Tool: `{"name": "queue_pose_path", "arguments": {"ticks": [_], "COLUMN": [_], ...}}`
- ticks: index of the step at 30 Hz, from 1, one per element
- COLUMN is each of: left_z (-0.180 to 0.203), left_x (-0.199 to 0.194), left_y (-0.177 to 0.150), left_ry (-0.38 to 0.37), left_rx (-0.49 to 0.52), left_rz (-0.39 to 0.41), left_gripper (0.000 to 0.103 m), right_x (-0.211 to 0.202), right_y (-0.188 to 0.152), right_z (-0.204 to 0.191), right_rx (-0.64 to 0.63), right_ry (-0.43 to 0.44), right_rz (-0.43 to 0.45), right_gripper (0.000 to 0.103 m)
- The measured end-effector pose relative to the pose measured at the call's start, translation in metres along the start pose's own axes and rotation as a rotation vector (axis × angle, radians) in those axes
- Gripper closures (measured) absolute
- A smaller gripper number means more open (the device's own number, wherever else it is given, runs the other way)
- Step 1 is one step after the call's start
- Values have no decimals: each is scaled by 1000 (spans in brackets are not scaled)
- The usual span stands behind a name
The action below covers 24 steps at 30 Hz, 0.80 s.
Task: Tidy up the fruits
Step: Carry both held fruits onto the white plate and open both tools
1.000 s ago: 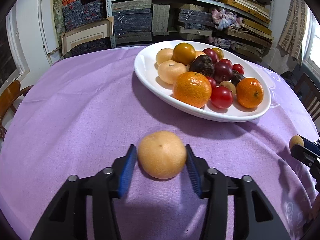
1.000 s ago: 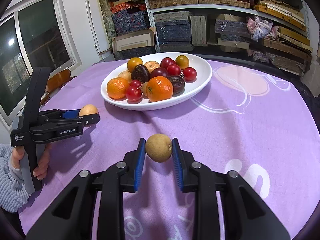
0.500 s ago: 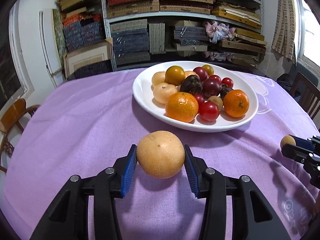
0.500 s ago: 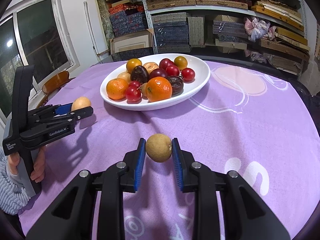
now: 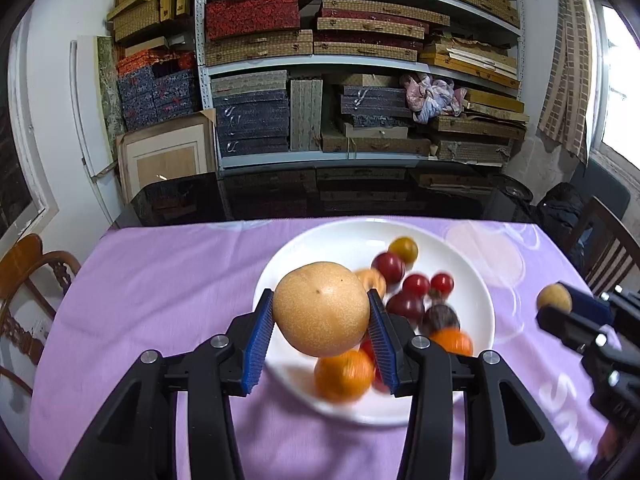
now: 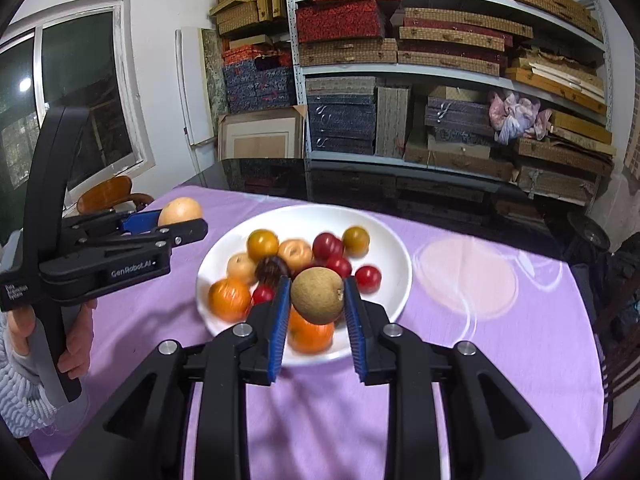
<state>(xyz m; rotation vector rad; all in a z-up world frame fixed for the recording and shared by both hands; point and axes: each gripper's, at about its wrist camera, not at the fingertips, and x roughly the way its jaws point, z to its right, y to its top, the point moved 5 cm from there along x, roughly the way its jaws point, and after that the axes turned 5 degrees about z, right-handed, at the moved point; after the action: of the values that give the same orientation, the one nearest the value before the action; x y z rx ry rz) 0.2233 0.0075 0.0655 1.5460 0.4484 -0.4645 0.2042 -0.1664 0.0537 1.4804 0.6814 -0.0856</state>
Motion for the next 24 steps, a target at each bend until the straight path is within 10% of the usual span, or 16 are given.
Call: {"name": "queue_pose_path", "arguments": {"ticks": [24], "left_z": [16], "left_x": [156], "left_y": [6], "left_ry": [26], "left_rx": [1], "left_rz": [-236], "left_gripper": [56], "right_x": [130], "right_y": [-28], "right_z": [-15], "right_rx": [-26], "right_ry": [42], "right_rz": [-197], "right_gripper": [71]}}
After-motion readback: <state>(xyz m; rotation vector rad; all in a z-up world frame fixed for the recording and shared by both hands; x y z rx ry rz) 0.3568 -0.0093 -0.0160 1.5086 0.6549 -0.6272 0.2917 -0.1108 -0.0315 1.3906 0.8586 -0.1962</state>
